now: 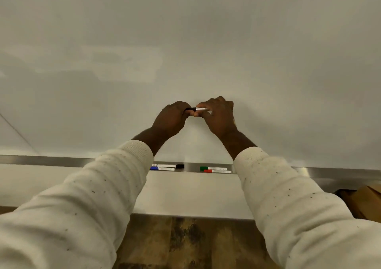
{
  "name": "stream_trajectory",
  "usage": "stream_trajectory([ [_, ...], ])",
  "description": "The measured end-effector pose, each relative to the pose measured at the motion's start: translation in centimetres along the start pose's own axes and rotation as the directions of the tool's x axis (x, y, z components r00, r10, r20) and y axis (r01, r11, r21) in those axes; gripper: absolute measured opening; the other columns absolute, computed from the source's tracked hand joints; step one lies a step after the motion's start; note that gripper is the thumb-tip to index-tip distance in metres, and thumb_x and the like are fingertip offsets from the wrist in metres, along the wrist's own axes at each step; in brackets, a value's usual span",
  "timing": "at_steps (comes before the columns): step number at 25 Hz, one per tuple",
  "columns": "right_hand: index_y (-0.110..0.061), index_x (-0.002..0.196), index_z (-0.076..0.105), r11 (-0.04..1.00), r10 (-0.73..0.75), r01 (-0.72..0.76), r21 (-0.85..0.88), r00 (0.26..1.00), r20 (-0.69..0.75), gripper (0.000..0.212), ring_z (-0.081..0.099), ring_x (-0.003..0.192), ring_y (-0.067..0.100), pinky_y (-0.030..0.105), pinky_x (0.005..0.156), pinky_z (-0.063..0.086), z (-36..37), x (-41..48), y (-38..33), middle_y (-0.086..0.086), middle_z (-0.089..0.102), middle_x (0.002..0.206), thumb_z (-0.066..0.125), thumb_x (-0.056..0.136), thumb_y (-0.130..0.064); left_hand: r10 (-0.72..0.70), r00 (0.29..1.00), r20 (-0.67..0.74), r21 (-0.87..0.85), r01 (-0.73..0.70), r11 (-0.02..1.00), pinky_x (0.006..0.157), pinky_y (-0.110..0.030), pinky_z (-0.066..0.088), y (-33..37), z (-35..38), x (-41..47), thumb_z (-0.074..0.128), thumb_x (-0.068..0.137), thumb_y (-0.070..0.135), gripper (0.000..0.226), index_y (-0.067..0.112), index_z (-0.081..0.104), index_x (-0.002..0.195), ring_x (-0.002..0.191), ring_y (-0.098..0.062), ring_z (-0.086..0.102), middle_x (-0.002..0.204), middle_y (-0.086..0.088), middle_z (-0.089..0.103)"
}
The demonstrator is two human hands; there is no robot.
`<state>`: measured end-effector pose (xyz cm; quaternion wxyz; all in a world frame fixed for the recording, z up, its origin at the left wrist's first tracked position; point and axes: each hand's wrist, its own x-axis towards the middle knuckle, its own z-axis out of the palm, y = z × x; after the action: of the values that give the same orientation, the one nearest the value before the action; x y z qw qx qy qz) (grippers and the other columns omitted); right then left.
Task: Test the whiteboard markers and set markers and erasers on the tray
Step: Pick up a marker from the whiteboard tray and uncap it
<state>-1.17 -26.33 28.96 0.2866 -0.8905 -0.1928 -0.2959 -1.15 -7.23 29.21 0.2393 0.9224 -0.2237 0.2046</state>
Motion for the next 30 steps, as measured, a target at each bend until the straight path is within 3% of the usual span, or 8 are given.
stream_trajectory([
  [4,-0.027,0.095,0.075,0.999,-0.034,0.037,0.017,0.99,-0.133,0.02,0.057,0.093,0.016,0.033,0.079,0.024,-3.4,2.9,-2.4,-0.009,0.073,0.09,0.068,0.084,-0.042,0.046,0.996,-0.075,0.061,-0.041,0.997,0.072,-0.035,0.046,2.6,-4.7,2.4,0.048,0.1,0.029,0.023,0.014,0.065,0.102,0.082,-0.021,0.058,0.093,-0.003,0.064],
  [10,-0.028,0.092,0.075,0.996,-0.089,0.088,-0.011,0.976,-0.199,0.023,0.058,0.092,0.018,0.037,0.079,0.028,-7.3,7.9,-6.4,-0.008,0.073,0.088,0.068,0.082,-0.047,0.121,0.978,-0.169,0.123,-0.101,0.987,0.07,-0.038,0.048,3.8,-10.9,5.2,0.05,0.099,0.028,0.021,0.012,0.064,0.099,0.079,-0.024,0.058,0.09,-0.004,0.063],
  [14,-0.031,0.087,0.075,0.999,0.001,-0.014,-0.047,0.96,-0.28,0.026,0.056,0.093,0.017,0.037,0.079,0.028,-9.4,10.9,-8.1,-0.008,0.072,0.086,0.068,0.08,-0.056,0.143,0.948,-0.284,0.145,-0.105,0.984,0.069,-0.03,0.041,3.1,-15.0,6.2,0.05,0.099,0.035,0.026,0.013,0.063,0.097,0.08,-0.021,0.058,0.092,-0.002,0.064],
  [20,-0.031,0.098,0.072,0.993,-0.069,0.022,-0.117,0.907,-0.416,0.024,0.054,0.093,0.015,0.033,0.079,0.025,-11.8,13.7,-10.2,-0.009,0.068,0.091,0.065,0.086,-0.051,0.229,0.897,-0.379,0.229,-0.149,0.962,0.072,-0.03,0.04,3.4,-20.3,8.5,0.055,0.096,0.041,0.024,0.02,0.066,0.1,0.083,-0.021,0.059,0.099,0.002,0.064],
  [23,-0.029,0.106,0.07,0.985,-0.098,0.018,-0.171,0.877,-0.47,0.023,0.057,0.094,0.02,0.037,0.081,0.033,-12.3,14.4,-10.8,-0.007,0.067,0.094,0.059,0.089,-0.037,0.335,0.83,-0.446,0.319,-0.202,0.926,0.093,-0.034,0.038,3.5,-22.5,10.4,0.062,0.091,0.037,0.023,0.017,0.067,0.1,0.11,-0.022,0.058,0.121,-0.001,0.063],
  [26,-0.025,0.112,0.068,0.982,-0.105,0.011,-0.188,0.859,-0.502,0.031,0.058,0.094,0.022,0.039,0.083,0.037,-13.1,15.2,-11.3,-0.005,0.067,0.097,0.056,0.084,-0.027,0.352,0.794,-0.496,0.34,-0.196,0.92,0.114,-0.044,0.026,3.0,-24.4,12.3,0.063,0.09,0.037,0.023,0.018,0.067,0.103,0.139,-0.02,0.038,0.145,-0.003,0.049],
  [30,-0.023,0.111,0.061,0.997,-0.034,-0.007,-0.075,0.845,-0.533,0.025,0.058,0.087,0.025,0.039,0.079,0.047,-14.3,16.2,-11.9,0.0,0.065,0.094,0.061,0.085,-0.021,0.434,0.735,-0.521,0.421,-0.221,0.88,0.119,-0.049,0.016,2.9,-25.9,14.5,0.062,0.092,0.036,0.022,0.017,0.067,0.101,0.146,-0.024,0.025,0.152,-0.006,0.039],
])
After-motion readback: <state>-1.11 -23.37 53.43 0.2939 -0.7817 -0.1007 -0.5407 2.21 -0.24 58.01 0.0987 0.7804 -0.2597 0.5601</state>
